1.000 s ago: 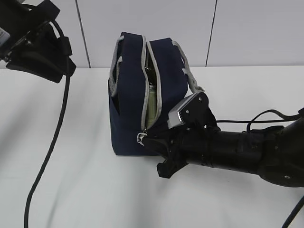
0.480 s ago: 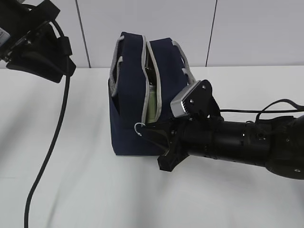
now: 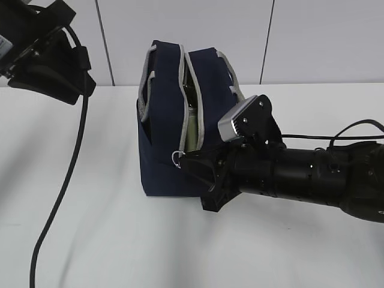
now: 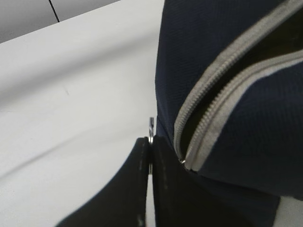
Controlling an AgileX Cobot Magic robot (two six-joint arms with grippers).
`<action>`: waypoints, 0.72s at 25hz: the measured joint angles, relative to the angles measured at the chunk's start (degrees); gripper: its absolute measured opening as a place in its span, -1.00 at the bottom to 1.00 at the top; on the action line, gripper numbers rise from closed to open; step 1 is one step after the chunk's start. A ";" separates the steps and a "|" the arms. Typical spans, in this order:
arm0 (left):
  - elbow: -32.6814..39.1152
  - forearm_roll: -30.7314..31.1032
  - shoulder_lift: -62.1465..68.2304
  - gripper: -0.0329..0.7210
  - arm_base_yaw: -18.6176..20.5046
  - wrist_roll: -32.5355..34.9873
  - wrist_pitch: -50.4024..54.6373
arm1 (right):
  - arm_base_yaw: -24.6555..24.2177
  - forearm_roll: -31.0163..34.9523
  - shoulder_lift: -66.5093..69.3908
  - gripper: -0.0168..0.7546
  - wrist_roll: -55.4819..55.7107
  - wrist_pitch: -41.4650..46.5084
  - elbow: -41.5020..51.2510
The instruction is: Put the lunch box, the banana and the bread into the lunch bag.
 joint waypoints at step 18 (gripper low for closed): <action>0.00 0.00 0.00 -0.24 0.00 0.00 0.00 | 0.00 -10.51 -3.53 -1.00 8.94 5.05 -5.40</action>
